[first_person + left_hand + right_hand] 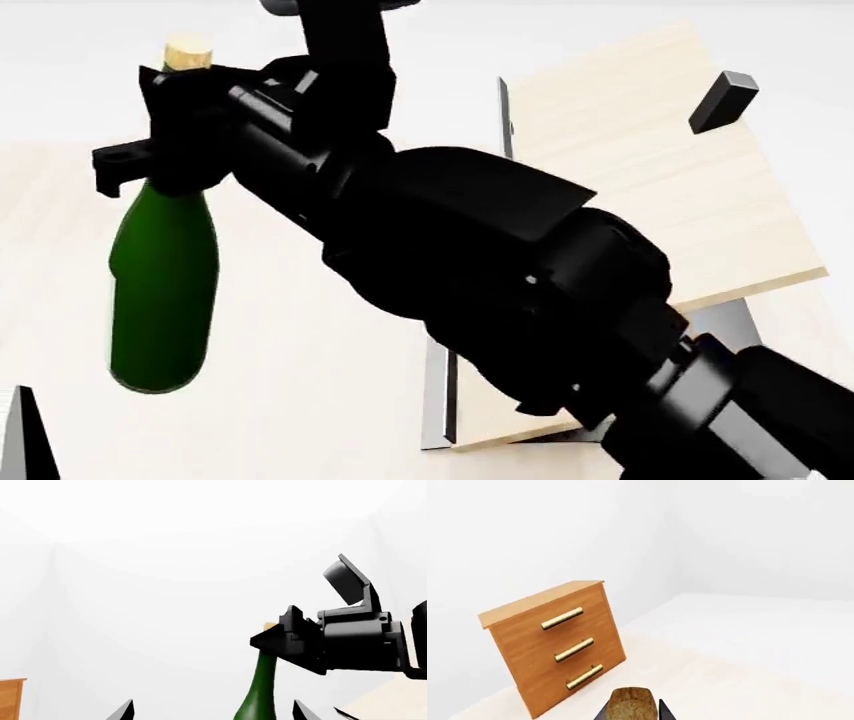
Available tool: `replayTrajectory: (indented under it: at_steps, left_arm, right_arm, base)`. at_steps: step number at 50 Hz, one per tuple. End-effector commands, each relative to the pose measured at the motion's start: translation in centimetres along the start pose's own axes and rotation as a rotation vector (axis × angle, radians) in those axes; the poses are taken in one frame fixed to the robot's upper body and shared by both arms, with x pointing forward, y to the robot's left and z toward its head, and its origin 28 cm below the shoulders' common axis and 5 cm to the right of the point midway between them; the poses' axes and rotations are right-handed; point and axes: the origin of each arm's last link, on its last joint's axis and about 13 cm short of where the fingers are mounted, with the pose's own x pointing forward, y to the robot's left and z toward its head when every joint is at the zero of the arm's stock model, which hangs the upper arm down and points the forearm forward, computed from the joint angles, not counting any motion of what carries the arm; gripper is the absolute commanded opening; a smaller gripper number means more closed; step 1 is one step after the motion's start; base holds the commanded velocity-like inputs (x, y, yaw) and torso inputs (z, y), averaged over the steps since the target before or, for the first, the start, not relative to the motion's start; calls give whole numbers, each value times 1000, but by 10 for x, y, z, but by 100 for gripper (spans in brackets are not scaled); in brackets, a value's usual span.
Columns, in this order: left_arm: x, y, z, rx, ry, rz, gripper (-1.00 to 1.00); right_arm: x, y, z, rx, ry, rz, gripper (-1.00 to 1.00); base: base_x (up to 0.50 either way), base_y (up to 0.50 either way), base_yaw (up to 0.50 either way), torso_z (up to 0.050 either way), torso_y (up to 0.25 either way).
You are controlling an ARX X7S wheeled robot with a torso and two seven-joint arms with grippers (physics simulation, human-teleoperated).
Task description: Put the wine bottle on the wine rack.
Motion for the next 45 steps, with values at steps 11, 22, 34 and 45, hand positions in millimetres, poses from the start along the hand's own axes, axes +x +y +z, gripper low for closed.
replayTrajectory:
  at_steps: [11,22,34,45]
  left_arm:
    - [0,-1,-1,7,2,-3,100]
    - [0,-2,0,11,3,-7,100]
    - [0,-2,-1,13,4,-8,100]
    - [-1,-3,-1,16,5,-10,100]
  right_arm:
    - [-85,13,91,226,-308,-26,-100]
    - [-128,-9,110,483,-482,-115,-100]
    - [-160,-28,99,550,-580,-182,-100]
    - [-184,-53,84,627,-659,-261,-100]
  base:
    - [0,0,0,0,1]
    - [0,0,0,0,0]
    - [0,0,0,0,1]
    - [0,0,0,0,0]
